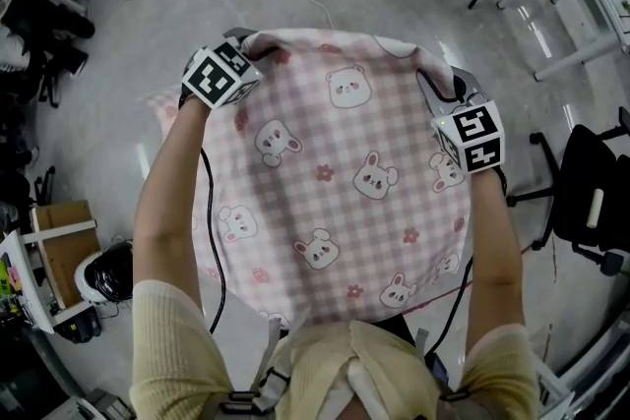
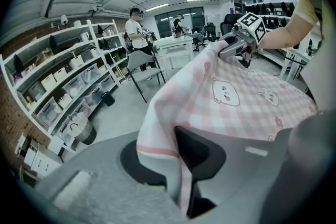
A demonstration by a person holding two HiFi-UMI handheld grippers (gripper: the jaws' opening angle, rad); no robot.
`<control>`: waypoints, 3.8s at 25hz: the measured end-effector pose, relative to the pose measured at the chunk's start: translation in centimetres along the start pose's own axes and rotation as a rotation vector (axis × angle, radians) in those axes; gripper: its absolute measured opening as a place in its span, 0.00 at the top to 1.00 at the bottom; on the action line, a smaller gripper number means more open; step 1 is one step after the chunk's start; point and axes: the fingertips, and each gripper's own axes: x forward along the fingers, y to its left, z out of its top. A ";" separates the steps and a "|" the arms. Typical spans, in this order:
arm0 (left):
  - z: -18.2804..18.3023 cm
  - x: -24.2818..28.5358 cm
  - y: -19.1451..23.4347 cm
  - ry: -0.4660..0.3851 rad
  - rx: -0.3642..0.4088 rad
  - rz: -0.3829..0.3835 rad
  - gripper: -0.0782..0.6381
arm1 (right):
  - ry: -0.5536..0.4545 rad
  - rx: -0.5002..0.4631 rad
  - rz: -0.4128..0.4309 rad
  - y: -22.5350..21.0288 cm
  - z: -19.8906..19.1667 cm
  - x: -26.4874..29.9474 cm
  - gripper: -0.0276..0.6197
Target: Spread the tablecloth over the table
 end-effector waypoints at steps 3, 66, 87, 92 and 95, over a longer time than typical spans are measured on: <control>-0.2 0.4 0.3 -0.001 0.003 0.009 0.78 | 0.016 0.022 0.000 -0.1 -0.6 0.6 0.85; 1.2 -18.0 -10.9 -0.344 -0.372 0.211 0.65 | -0.078 0.218 -0.077 9.8 4.7 -13.3 0.70; 0.3 -27.2 -17.7 -0.475 -0.474 0.261 0.85 | -0.151 0.240 -0.116 16.7 7.7 -20.4 0.87; -0.2 -28.5 -18.3 -0.490 -0.508 0.279 0.88 | -0.168 0.252 -0.120 17.7 8.4 -21.5 0.94; -0.8 -29.1 -18.7 -0.496 -0.524 0.286 0.88 | -0.174 0.259 -0.124 18.5 8.6 -21.9 0.95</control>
